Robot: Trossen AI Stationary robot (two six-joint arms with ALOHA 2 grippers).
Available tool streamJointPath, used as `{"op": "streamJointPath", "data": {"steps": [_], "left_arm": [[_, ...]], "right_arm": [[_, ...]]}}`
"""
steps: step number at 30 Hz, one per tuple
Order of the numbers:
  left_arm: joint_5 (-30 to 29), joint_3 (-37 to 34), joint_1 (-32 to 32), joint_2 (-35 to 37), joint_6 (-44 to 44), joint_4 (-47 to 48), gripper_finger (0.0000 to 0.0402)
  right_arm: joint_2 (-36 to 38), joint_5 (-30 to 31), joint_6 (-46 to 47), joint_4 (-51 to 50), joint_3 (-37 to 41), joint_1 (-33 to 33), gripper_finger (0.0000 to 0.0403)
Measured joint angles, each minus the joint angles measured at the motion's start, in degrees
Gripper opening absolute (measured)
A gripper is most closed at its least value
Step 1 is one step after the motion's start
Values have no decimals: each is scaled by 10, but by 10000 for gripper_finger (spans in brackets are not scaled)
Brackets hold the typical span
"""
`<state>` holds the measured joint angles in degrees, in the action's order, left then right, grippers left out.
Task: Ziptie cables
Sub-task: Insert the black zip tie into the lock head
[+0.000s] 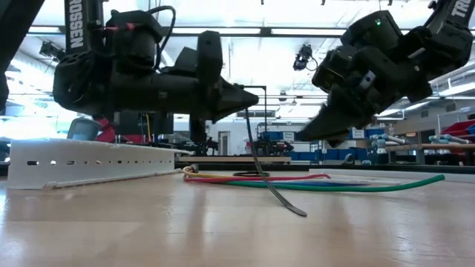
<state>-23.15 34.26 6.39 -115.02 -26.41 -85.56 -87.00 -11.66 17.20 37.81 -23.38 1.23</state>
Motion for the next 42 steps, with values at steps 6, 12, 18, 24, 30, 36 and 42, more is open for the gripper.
{"op": "streamJointPath", "data": {"steps": [6,12,18,24,30,36,42], "left_arm": [[-4,-4,0,0,-7,14,1],[-10,-4,-8,-6,3,15,1],[-10,1,-22,-8,-40,13,4],[-9,18,-24,-8,-72,12,5],[-4,19,-24,-8,-117,13,6],[9,19,-26,-8,-157,13,7],[9,19,-26,-9,-202,12,7]], "right_arm": [[33,62,-34,-84,0,62,5],[18,213,-148,-83,-7,126,4],[-23,220,-274,-59,-54,153,3],[-92,222,-402,-58,-121,157,1],[-128,317,-528,-83,-162,165,6],[-133,395,-667,-126,-169,199,27],[-133,412,-724,-124,-169,232,58]]}}
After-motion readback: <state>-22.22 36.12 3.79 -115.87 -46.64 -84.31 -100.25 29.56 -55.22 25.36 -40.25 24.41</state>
